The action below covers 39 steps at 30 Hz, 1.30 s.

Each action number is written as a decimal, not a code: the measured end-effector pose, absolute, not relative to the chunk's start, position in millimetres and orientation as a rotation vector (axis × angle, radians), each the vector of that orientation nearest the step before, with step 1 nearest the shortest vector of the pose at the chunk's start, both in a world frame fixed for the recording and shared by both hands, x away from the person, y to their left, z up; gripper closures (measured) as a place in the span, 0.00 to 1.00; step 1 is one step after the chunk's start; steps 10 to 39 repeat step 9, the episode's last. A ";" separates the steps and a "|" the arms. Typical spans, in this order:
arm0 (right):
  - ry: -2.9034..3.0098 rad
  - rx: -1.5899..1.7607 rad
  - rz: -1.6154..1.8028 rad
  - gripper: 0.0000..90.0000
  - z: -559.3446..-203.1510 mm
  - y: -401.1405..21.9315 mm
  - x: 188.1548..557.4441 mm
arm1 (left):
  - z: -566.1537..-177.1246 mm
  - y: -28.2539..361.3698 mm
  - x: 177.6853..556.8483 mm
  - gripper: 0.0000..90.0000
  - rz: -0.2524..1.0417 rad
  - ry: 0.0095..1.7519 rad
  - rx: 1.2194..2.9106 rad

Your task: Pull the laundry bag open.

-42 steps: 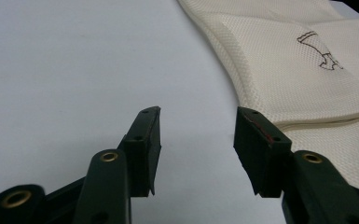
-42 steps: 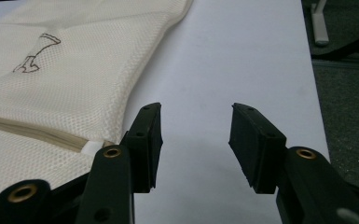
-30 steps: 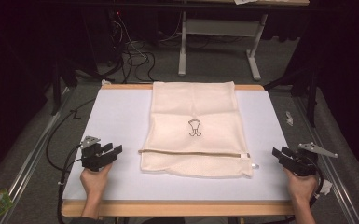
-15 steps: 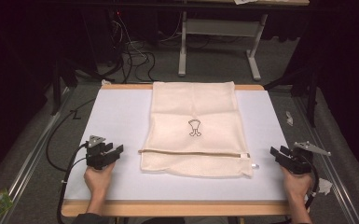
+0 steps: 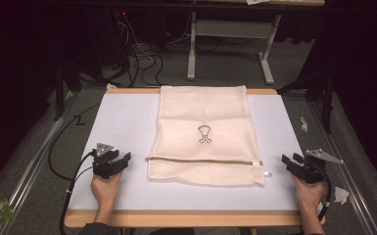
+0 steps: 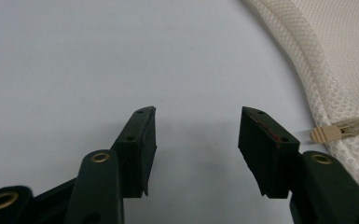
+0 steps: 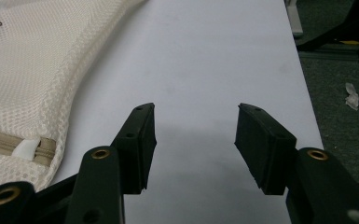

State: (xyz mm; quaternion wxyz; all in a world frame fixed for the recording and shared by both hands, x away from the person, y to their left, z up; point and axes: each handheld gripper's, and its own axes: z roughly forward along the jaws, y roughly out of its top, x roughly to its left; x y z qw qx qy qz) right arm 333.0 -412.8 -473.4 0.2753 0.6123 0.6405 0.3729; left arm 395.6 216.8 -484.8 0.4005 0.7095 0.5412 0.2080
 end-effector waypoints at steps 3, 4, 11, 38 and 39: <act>1.722 1.639 0.989 0.51 -473.4 -411.2 332.1 | -485.3 216.4 396.0 0.50 0.522 1.368 1.803; 1.727 1.637 0.994 0.49 -473.6 -411.7 332.3 | -485.6 216.1 395.7 0.49 0.526 1.362 1.804; 1.759 1.631 0.976 0.47 -474.2 -410.0 334.4 | -485.8 215.1 395.9 0.46 0.530 1.362 1.816; 1.759 1.631 0.976 0.47 -474.2 -410.0 334.4 | -485.8 215.1 395.9 0.46 0.530 1.362 1.816; 1.759 1.631 0.976 0.47 -474.2 -410.0 334.4 | -485.8 215.1 395.9 0.46 0.530 1.362 1.816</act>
